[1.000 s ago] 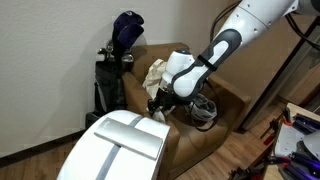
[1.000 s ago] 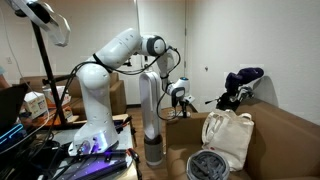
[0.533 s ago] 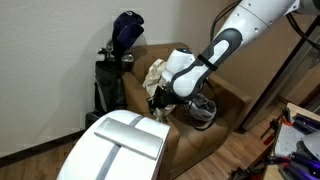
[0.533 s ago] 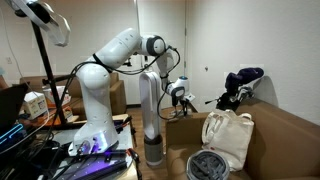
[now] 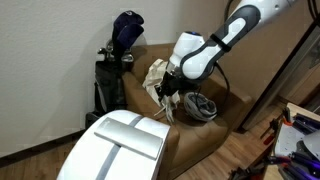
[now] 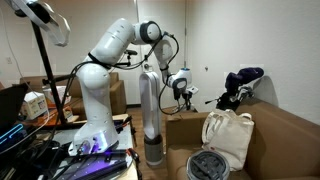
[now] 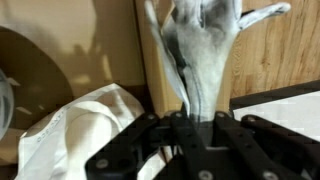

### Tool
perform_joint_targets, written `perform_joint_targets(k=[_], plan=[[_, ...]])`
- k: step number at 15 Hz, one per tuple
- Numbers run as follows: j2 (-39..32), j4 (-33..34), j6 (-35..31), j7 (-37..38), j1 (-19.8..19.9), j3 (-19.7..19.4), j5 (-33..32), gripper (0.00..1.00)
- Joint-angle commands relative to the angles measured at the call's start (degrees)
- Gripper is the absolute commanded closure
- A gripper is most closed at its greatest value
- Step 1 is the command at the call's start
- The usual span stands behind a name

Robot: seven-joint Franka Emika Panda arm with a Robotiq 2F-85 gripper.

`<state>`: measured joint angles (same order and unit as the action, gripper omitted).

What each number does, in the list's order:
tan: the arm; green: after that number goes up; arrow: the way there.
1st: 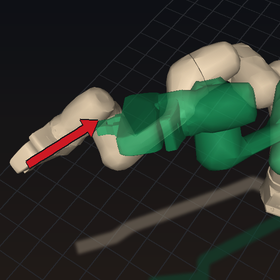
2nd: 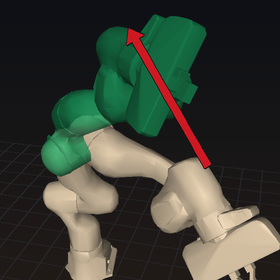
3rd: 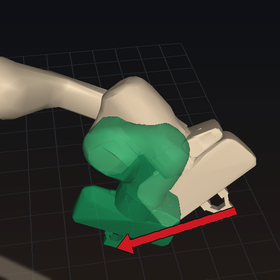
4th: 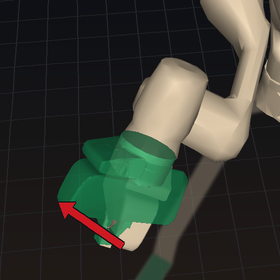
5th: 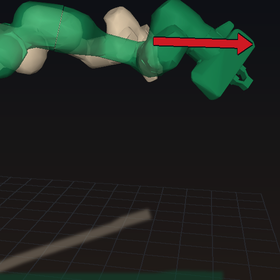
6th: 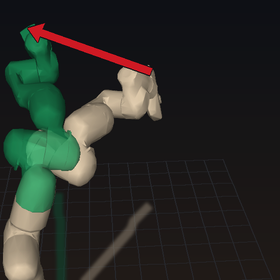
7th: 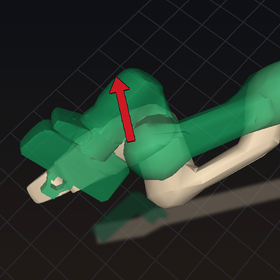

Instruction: Move the white object from one arm of the couch to the other,put the remote on the left arm of the couch and then move the helmet to the corner

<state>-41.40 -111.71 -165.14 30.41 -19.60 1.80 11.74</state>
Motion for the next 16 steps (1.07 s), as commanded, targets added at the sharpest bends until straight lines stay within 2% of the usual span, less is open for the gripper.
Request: perform_joint_targets(k=[1,4,5,7,8,9,12,14,16], plan=[[12.89,-10.88,5.09,-3.38,0.52,-3.48,-2.51,0.93],[22.08,-16.05,11.53,-4.1,-0.04,-8.0,-9.65,0.93],[25.11,-17.45,13.29,-5.59,1.02,-8.22,-12.39,0.93],[30.95,-19.84,14.89,-13.53,5.51,-5.26,-13.61,0.93],[32.36,-20.21,14.42,-15.44,6.21,-4.58,-14.29,0.93],[26.9,-16.47,13.57,-10.01,5.83,-4.7,-13.73,0.89],[31.63,-18.99,14.01,-13.87,7.71,-3.3,-13.69,0.89],[31.2,-18.65,14.02,-13.28,7.5,-3.25,-15.24,0.93],[30.5,-16.84,14.81,-16.83,8.83,-2.68,-14.99,0.94]])
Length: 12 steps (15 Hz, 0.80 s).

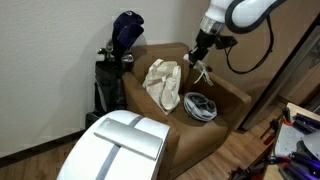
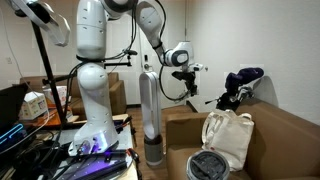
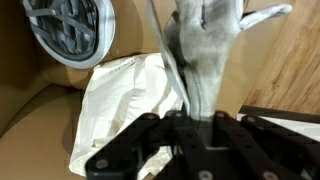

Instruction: Move the white object from one arm of the couch to the other,put the remote on the left arm of the couch and then move the helmet to the corner

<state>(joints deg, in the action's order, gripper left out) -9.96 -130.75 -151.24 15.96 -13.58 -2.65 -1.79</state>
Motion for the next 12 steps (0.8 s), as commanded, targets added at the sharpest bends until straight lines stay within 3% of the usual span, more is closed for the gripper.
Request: perform_joint_targets(k=[1,8,12], plan=[[-1.5,3.4,1.61,-3.74,3.94,1.58,-1.25,0.94],[-8.36,10.07,2.65,-12.66,10.79,1.82,2.26,0.94],[-11.14,11.38,3.97,-12.96,12.93,0.89,1.82,0.94]])
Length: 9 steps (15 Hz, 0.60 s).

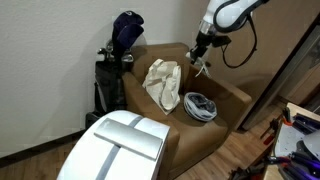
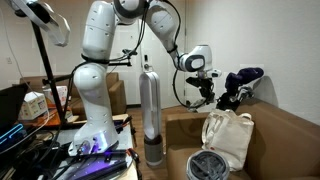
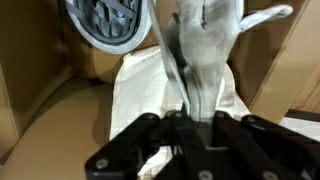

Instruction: Move the white object from one arm of the couch to the other,put the remote on the left arm of the couch and then move the helmet to the corner

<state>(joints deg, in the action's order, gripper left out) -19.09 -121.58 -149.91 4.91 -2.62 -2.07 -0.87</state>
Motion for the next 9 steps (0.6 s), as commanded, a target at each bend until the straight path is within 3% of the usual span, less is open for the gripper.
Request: perform_joint_targets(k=[1,9], plan=[[-2.42,2.19,2.69,-1.34,2.39,-0.24,0.61,0.94],[-2.71,0.96,1.0,0.1,2.92,-1.72,-0.18,0.9]])
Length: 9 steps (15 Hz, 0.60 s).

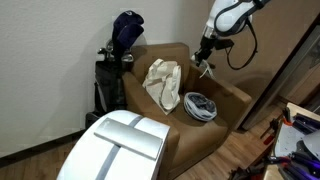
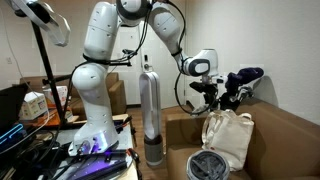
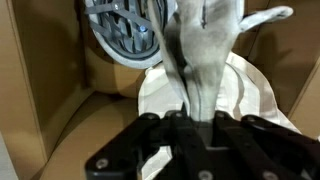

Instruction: Move the white object from one arm of the couch to the other,put the remote on the left arm of the couch and then move the helmet to the corner

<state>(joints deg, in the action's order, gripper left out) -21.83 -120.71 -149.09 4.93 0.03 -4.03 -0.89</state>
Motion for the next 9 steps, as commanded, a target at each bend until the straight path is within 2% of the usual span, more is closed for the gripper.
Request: perform_joint_targets(k=[1,3,9], plan=[[0.03,0.1,0.18,0.08,0.21,0.28,-0.16,0.9],[-0.61,0.72,-0.81,2.42,-0.76,-1.79,-3.15,0.93],[-1.9,2.35,1.97,1.06,5.0,-6.49,-0.93,0.93]])
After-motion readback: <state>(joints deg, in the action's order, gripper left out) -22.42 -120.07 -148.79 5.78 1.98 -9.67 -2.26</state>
